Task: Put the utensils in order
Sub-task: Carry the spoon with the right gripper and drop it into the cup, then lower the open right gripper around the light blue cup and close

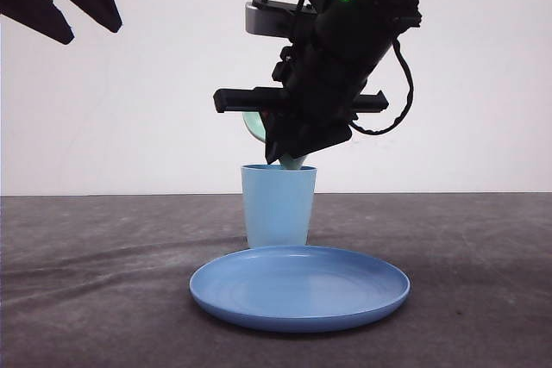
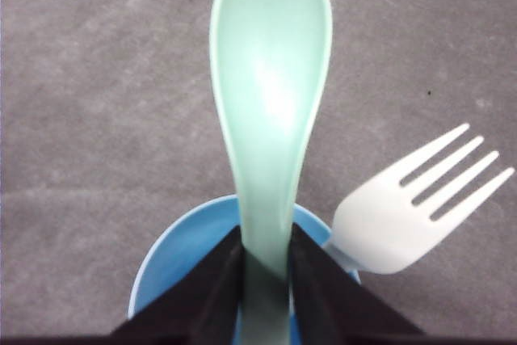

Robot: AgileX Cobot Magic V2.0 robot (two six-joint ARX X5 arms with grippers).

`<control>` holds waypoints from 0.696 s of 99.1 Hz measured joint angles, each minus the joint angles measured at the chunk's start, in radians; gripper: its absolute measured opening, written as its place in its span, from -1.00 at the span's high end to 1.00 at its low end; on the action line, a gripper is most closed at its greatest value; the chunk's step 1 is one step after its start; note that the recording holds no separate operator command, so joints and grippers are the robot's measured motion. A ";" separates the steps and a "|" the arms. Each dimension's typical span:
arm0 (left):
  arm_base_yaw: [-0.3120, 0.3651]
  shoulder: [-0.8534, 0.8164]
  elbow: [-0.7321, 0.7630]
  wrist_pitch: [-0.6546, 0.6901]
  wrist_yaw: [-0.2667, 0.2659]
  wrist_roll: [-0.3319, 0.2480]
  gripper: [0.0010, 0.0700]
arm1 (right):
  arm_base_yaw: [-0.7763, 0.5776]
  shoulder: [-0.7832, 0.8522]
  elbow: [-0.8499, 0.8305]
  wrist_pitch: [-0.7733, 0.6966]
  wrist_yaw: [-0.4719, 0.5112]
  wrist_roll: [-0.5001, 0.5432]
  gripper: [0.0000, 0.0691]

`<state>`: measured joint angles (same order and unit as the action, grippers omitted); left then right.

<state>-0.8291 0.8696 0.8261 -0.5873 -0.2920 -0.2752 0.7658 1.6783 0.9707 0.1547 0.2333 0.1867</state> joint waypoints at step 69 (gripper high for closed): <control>0.000 0.000 0.000 0.000 0.000 -0.002 0.22 | 0.041 -0.272 0.001 -0.150 -0.024 0.003 0.01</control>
<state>-0.8291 0.8700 0.8261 -0.5873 -0.2920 -0.2771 0.8070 1.4067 0.9714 0.0044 0.2089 0.1898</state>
